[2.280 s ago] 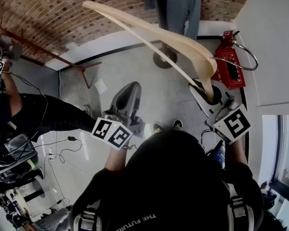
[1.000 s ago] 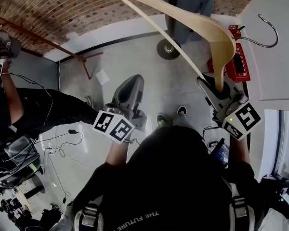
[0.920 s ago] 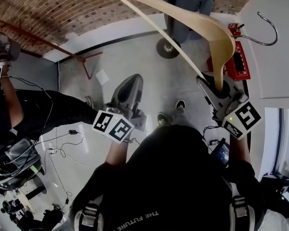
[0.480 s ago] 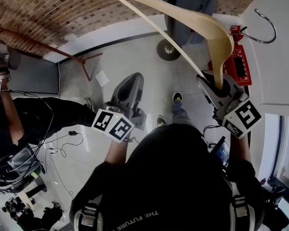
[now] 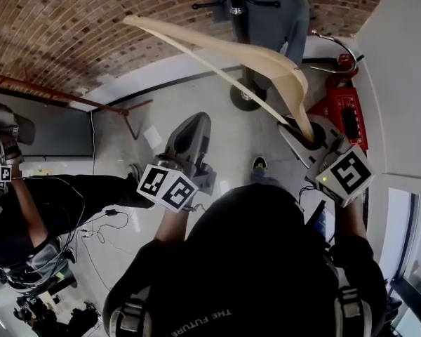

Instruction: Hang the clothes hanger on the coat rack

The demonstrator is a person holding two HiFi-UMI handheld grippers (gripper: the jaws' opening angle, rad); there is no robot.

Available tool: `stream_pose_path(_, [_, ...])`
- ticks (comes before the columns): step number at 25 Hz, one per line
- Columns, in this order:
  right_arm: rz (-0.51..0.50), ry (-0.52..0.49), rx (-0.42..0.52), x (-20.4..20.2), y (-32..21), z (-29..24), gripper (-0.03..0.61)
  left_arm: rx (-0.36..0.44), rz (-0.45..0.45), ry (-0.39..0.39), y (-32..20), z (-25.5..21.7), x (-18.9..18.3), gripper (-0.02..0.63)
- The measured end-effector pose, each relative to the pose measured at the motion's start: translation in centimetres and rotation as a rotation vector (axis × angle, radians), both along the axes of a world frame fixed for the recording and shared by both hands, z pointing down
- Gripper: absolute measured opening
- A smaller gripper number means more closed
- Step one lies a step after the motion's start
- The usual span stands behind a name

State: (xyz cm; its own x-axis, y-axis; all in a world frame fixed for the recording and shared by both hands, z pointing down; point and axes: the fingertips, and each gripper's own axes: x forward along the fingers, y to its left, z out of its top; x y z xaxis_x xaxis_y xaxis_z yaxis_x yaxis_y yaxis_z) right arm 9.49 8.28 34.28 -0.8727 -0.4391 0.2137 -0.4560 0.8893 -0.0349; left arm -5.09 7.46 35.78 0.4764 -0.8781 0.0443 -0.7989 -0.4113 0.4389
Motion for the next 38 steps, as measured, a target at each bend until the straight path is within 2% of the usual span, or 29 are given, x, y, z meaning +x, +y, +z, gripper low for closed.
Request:
stream_pose_path(7, [-0.039,-0.015,-0.024,1.4,-4.6,-0.1,0.044,-0.015,-0.023,-0.017,-4.3,-0.4,1.4,0.025])
stream_pose_path(16, [-0.045,-0.016,-0.045,0.1,-8.4,0.4,0.044,-0.014,0.005,-0.007,-7.9,0.0,0.4,0.025])
stream_pose_path(29, [-0.013,0.044,-0.043,-6.0,-16.5,-0.5,0.044,0.006,0.075,0.038,-18.2,-0.2,-5.7,0.025])
stream_pose_path(38, [0.025,0.058,-0.060,-8.5,-21.0,-0.1,0.044,0.004,0.123,0.056,-23.7,0.2,-8.1,0.025])
